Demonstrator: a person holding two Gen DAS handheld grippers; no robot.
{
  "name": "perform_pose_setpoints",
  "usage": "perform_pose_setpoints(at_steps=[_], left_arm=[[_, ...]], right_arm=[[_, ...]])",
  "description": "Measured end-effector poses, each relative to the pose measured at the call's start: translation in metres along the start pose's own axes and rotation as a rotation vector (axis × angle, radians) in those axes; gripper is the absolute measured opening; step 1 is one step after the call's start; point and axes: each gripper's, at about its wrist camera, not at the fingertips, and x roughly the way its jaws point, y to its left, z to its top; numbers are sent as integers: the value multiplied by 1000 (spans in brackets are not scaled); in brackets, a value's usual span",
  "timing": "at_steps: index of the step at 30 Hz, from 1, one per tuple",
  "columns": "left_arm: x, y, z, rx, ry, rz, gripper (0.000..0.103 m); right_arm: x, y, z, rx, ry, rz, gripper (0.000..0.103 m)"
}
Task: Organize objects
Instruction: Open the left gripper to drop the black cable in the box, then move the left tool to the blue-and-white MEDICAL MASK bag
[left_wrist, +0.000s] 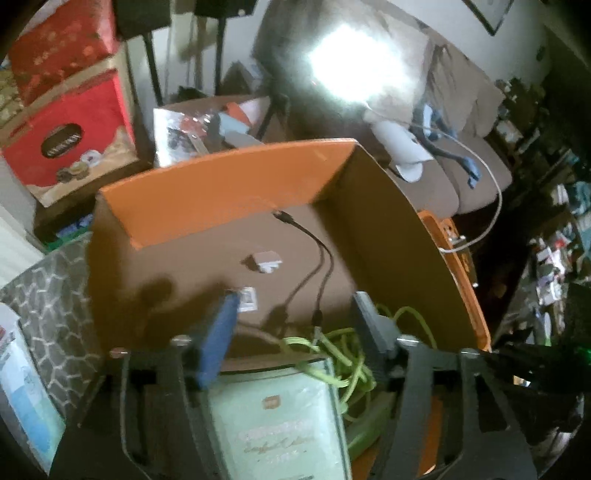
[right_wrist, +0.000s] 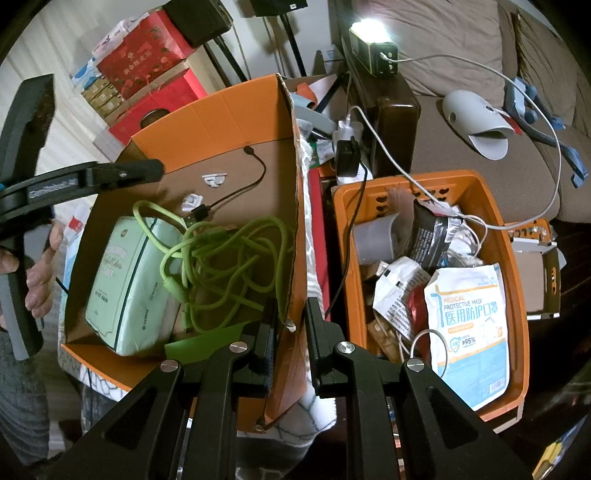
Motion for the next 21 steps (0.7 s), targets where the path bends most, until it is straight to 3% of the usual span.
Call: perform_pose_setpoints(at_steps=[9, 21], left_arm=[[-37, 14, -10, -14, -106, 62, 92], [-93, 27, -35, -39, -206, 17, 103]], right_arm=[[0, 1, 0, 2, 0, 1, 14], [0, 0, 0, 3, 0, 1, 14]])
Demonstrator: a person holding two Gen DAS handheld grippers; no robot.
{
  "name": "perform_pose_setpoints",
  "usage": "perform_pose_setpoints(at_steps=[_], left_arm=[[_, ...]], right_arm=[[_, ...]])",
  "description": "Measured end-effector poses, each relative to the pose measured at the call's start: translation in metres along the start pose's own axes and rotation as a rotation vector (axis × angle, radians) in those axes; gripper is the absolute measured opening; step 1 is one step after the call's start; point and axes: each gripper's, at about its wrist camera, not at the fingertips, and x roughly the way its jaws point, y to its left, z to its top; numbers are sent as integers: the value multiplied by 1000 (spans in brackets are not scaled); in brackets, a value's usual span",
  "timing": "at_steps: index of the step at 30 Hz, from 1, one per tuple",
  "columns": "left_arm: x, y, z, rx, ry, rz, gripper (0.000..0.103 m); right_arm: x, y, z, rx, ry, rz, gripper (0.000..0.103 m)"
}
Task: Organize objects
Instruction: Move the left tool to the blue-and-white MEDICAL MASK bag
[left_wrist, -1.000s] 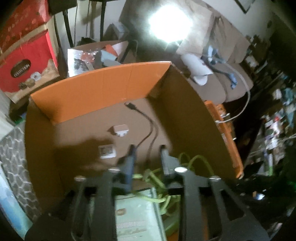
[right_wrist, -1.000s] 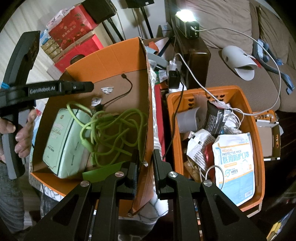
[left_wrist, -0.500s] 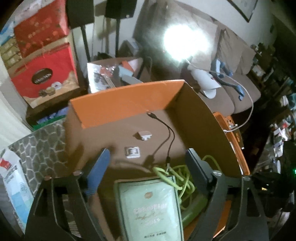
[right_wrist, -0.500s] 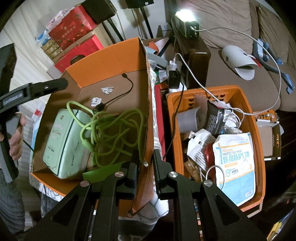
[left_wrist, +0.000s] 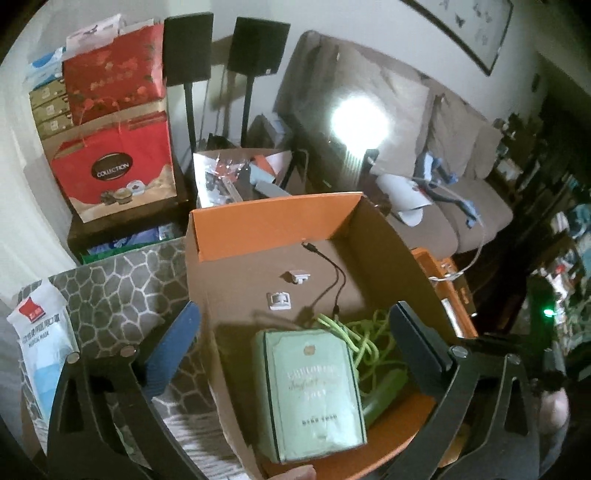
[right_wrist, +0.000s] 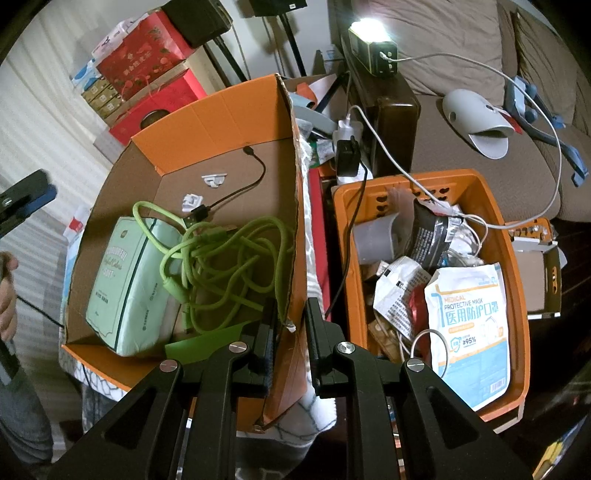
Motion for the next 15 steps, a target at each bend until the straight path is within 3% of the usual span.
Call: perform_pose_setpoints(at_steps=[6, 15], left_arm=[[-24, -2, -9, 40, -35, 65, 103], [-54, 19, -23, 6, -81, 140, 103]], right_arm=[[0, 0, 0, 0, 0, -1, 14], [0, 0, 0, 0, -1, 0, 14]])
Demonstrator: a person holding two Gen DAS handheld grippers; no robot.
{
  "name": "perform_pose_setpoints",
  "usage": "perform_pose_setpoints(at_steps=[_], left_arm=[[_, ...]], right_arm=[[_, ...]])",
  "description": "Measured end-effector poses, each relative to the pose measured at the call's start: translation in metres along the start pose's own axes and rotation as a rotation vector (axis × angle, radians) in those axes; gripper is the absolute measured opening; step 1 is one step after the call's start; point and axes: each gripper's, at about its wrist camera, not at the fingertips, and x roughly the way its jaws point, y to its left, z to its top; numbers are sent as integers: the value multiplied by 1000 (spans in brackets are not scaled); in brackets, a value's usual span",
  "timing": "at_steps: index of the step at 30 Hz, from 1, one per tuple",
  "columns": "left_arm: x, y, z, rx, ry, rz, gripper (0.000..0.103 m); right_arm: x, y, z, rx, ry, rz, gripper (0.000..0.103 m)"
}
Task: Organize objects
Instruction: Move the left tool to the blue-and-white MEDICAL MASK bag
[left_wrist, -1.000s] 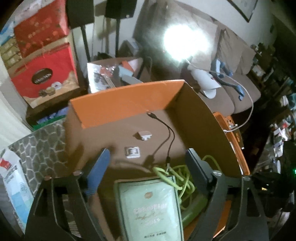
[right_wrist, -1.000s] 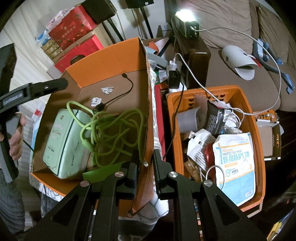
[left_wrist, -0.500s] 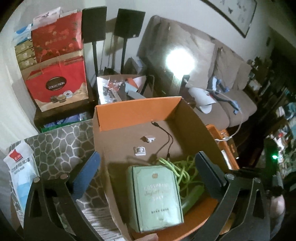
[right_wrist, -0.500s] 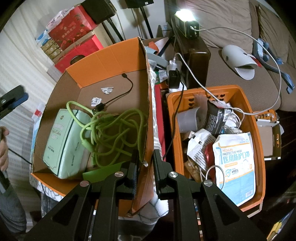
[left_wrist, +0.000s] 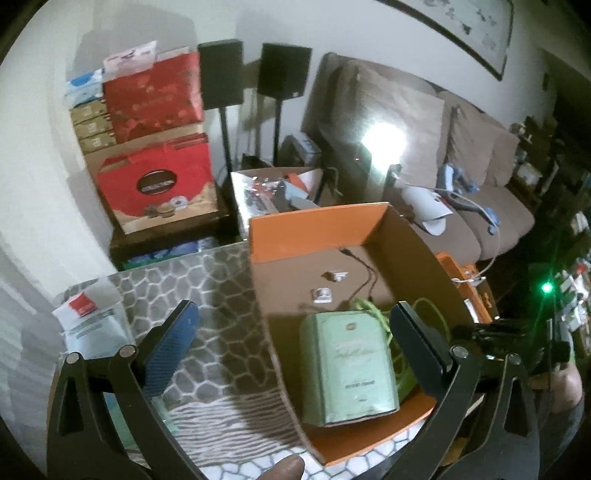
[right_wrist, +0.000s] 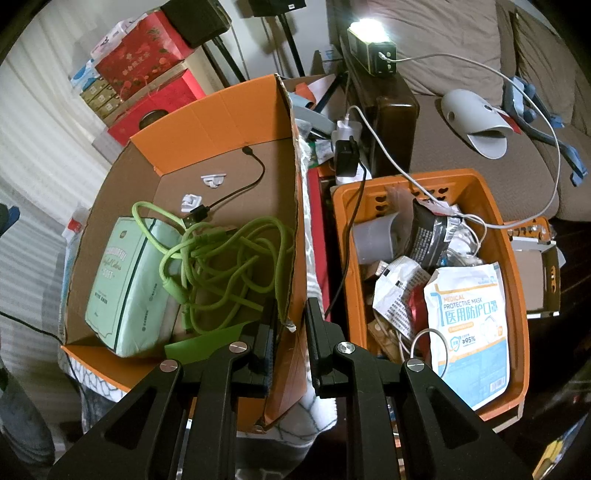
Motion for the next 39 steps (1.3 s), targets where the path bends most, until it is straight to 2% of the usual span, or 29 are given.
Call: perform_pose_setpoints(at_steps=[14, 29, 32, 35, 39], left_arm=[[-24, 96, -30, -103, -3, 172, 103], [-20, 228, -75, -268, 92, 363, 103], [-11, 252, -86, -300, 130, 364, 103], [2, 279, -99, -370, 177, 336, 103], [23, 310, -117, -483, 215, 239, 103]], right_arm=[[0, 0, 0, -1, 0, -1, 14], [0, 0, 0, 1, 0, 0, 14], [0, 0, 0, 1, -1, 0, 14], [0, 0, 0, 1, 0, -1, 14], [0, -1, -1, 2, 1, -3, 14]])
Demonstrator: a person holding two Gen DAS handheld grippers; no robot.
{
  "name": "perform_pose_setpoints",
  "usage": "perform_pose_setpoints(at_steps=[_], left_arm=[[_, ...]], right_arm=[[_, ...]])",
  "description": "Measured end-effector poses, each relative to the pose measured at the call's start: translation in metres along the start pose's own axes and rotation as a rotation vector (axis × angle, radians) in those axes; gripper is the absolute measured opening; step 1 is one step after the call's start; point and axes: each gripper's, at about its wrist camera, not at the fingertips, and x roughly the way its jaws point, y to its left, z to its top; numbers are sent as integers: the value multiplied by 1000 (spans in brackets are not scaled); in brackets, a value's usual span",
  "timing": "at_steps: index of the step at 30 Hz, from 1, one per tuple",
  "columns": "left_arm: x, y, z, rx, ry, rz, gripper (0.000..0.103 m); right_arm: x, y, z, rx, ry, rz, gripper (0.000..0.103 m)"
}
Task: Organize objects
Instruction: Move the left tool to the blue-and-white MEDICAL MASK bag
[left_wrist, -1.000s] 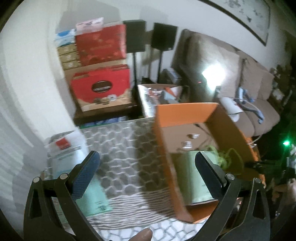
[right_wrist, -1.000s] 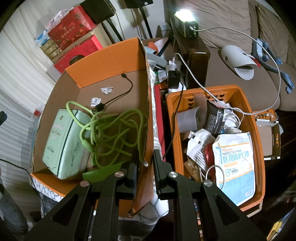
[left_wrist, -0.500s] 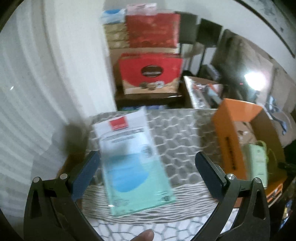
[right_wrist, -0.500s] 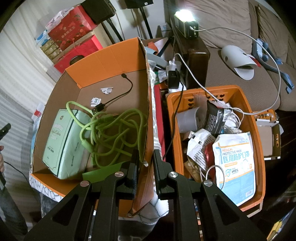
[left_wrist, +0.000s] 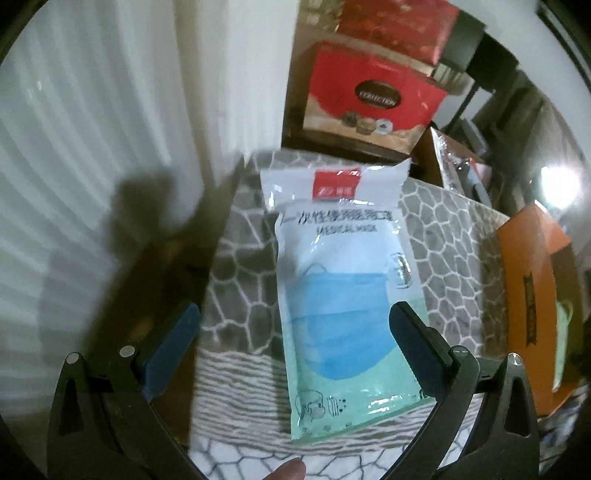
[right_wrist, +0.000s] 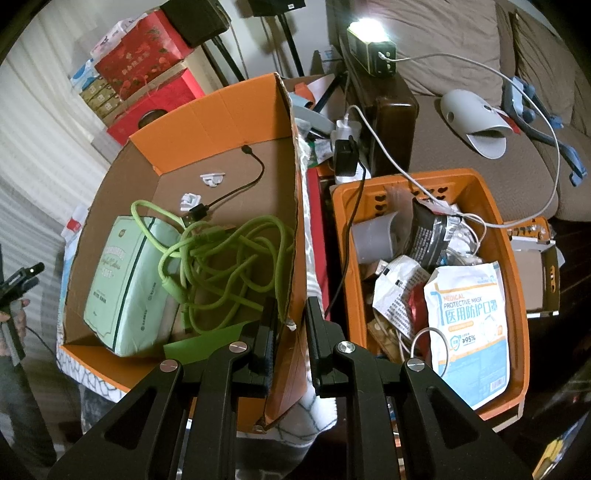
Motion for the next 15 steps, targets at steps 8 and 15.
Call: perform_pose_setpoints(at_steps=[8, 15], left_arm=[[33, 30, 3, -121, 40, -197, 103], [55, 41, 5, -193, 81, -289, 103]], right_arm=[[3, 1, -1, 1, 5, -10, 14], [4, 2, -2, 3, 8, -11, 15]])
